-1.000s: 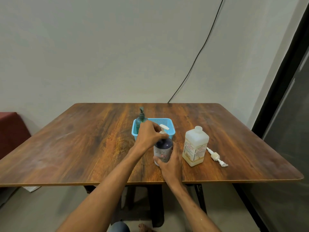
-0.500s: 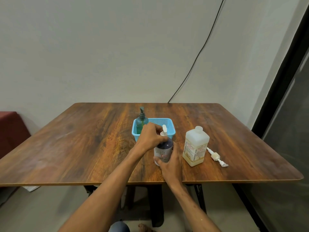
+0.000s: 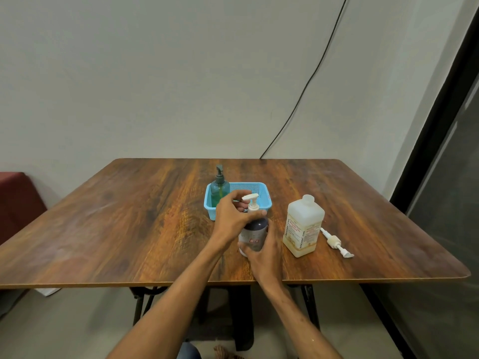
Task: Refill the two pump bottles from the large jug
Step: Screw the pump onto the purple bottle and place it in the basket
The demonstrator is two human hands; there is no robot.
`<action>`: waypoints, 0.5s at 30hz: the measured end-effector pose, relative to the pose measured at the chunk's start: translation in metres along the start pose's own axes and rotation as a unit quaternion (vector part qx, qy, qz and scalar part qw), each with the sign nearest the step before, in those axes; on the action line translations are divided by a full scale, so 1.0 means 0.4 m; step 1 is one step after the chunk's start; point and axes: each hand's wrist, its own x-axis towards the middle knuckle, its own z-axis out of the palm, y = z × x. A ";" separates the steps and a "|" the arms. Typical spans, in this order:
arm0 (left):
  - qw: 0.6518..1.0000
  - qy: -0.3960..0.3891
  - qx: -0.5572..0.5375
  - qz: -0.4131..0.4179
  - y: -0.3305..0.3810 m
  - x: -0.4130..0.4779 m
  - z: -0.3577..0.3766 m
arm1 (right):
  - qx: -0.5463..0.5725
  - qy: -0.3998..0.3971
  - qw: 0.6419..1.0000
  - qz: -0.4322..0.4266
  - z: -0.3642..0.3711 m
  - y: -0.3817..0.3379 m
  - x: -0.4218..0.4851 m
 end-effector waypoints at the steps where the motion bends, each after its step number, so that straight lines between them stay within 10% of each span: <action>1: 1.000 0.025 0.000 0.001 -0.002 -0.005 0.007 | -0.002 0.002 1.000 -0.001 0.001 0.000 0.000; 15: 0.992 -0.077 -0.096 -0.007 -0.010 -0.024 -0.014 | 0.005 0.002 1.000 -0.013 0.005 0.011 0.001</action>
